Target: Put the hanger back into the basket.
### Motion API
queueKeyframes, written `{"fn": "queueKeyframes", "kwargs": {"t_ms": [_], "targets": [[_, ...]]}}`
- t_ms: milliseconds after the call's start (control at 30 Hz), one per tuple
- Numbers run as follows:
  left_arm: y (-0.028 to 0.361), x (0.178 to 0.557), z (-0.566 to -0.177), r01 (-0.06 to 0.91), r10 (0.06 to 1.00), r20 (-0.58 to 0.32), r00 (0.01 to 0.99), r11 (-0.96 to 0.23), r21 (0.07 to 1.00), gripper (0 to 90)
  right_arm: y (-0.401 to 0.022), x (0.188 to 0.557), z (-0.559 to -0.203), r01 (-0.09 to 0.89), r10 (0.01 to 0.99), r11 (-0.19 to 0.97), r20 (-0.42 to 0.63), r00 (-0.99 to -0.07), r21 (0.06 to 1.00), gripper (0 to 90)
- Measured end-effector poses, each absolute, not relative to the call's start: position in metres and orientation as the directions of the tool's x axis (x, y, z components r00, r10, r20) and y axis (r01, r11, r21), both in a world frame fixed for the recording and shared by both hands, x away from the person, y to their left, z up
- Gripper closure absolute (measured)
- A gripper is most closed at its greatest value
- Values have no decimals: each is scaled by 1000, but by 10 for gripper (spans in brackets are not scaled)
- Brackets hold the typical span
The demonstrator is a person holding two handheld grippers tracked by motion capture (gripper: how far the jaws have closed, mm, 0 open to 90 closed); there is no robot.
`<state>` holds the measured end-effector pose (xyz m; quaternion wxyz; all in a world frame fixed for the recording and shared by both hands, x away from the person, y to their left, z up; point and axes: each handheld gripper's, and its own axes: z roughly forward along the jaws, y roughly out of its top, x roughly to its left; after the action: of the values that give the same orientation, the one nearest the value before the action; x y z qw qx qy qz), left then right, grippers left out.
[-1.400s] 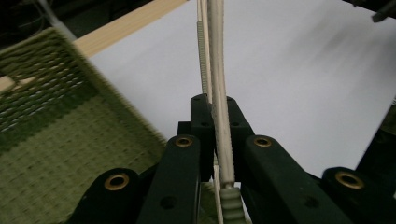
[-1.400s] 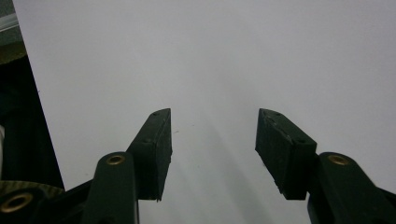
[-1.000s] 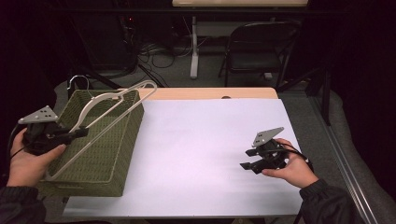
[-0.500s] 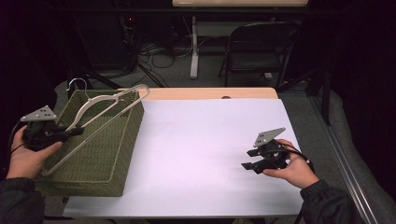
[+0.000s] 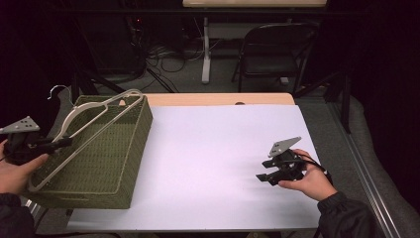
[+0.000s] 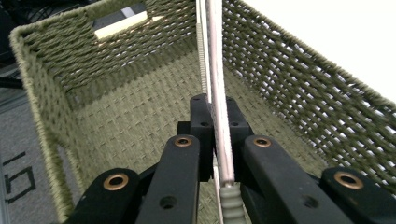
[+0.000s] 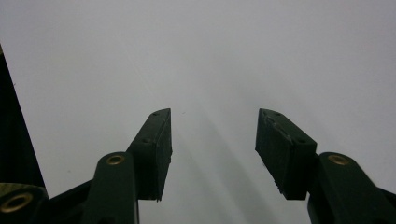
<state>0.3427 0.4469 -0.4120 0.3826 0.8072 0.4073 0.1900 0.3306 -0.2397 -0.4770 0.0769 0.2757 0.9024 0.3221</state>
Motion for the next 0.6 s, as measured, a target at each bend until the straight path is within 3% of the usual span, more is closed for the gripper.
{"fn": "queueKeyframes", "kwargs": {"t_ms": [600], "targets": [[428,369,-451,589,790,5,613,-462,663,866,-241,332,-480,461,549,655,43,-835,598,453]]}}
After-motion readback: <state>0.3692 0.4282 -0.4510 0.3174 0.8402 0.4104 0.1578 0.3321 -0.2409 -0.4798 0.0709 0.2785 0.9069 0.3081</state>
